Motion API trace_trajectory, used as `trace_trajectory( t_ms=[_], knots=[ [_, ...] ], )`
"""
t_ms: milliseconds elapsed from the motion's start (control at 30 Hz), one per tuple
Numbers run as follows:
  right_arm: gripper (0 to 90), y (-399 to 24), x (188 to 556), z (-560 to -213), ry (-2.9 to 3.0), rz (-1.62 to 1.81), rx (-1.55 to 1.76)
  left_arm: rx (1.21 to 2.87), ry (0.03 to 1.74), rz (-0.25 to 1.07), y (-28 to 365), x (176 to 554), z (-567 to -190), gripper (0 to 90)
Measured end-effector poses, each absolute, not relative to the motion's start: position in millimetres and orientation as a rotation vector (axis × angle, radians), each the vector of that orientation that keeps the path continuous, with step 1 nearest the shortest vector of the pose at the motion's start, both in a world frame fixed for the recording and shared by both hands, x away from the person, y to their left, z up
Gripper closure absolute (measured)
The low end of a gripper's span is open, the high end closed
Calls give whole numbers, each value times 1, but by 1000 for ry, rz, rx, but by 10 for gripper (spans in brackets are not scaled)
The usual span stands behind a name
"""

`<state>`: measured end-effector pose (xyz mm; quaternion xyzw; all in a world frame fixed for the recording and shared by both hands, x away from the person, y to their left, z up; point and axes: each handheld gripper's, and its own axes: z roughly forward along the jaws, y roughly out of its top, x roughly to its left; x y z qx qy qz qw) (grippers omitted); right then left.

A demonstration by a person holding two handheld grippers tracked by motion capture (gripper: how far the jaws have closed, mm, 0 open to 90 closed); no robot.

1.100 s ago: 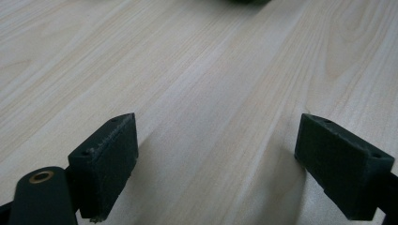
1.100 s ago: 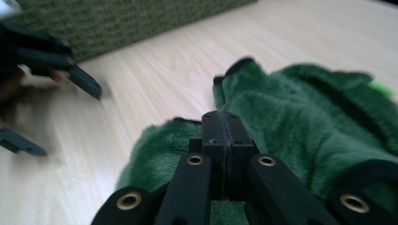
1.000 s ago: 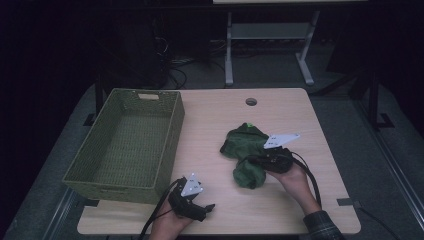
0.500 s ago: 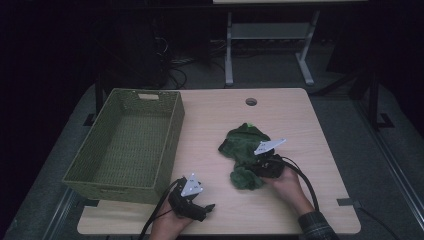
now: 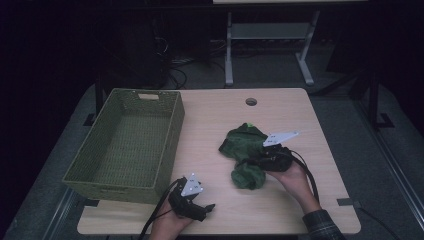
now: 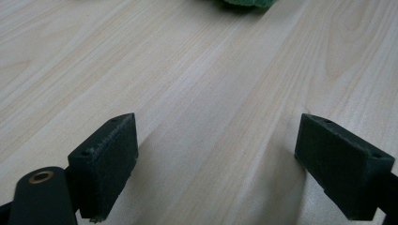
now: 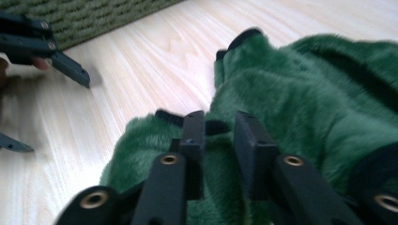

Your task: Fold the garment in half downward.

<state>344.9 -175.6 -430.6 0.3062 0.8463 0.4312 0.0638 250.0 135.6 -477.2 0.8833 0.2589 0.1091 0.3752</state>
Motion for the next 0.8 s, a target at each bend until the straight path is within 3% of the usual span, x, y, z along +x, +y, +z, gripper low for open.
trace_trajectory(
  t_ms=[333,633,800],
  knots=[
    [615,-191,361,-412,2474,1320,968,2261,662,273,135,250,-477,124],
    [580,-203,378,-410,2418,1299,1011,2256,679,268,130,268,-464,139],
    [575,-208,392,-411,2387,1297,1046,2225,673,290,123,287,-447,203]
  ],
)
